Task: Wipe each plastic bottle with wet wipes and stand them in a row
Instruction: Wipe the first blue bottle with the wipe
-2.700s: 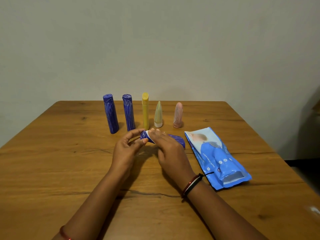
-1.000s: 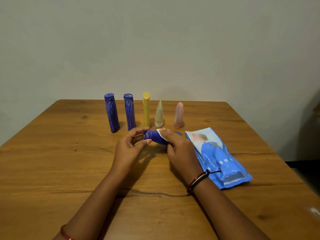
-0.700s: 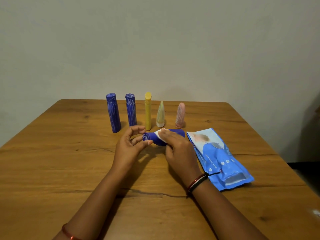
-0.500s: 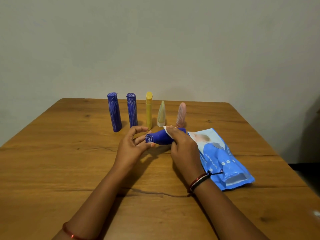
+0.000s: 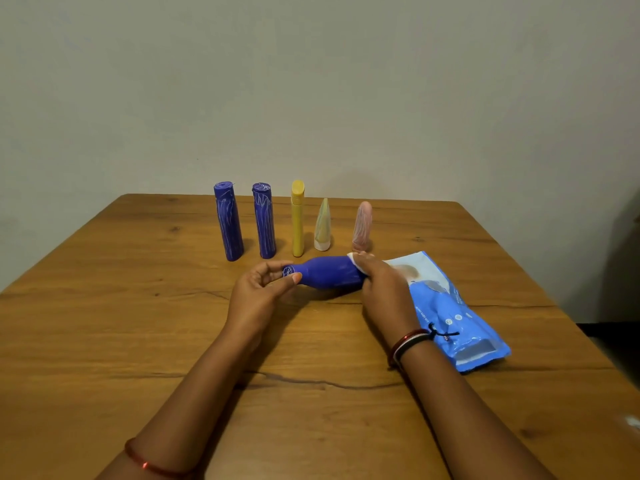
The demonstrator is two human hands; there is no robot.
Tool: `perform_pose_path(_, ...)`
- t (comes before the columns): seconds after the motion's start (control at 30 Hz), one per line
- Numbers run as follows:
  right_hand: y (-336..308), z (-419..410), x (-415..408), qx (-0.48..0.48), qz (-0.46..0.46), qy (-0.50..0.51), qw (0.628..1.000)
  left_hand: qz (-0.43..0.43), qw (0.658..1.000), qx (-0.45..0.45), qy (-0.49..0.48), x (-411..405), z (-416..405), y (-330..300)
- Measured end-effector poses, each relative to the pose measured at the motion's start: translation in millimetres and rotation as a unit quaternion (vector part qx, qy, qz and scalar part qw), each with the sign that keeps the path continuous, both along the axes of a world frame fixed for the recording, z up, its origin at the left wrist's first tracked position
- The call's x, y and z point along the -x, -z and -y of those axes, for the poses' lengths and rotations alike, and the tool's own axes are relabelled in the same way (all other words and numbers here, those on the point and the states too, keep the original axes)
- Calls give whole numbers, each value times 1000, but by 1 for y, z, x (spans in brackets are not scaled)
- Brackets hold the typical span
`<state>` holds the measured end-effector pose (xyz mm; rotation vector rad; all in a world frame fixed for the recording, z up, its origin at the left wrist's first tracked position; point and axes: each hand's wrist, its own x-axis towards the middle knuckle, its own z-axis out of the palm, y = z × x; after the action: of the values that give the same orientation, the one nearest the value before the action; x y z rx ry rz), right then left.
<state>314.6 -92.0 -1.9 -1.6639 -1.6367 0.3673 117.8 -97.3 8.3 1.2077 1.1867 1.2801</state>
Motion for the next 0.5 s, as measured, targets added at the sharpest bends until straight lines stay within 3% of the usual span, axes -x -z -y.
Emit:
perform_pose_path(0.2,-2,0,-1,-41,-22,2,999,52,998,7,22,-1,0,-2)
perform_pose_path(0.5,-8,22,43,-93,72,-132,984,132,991,26,21,-3,0,-1)
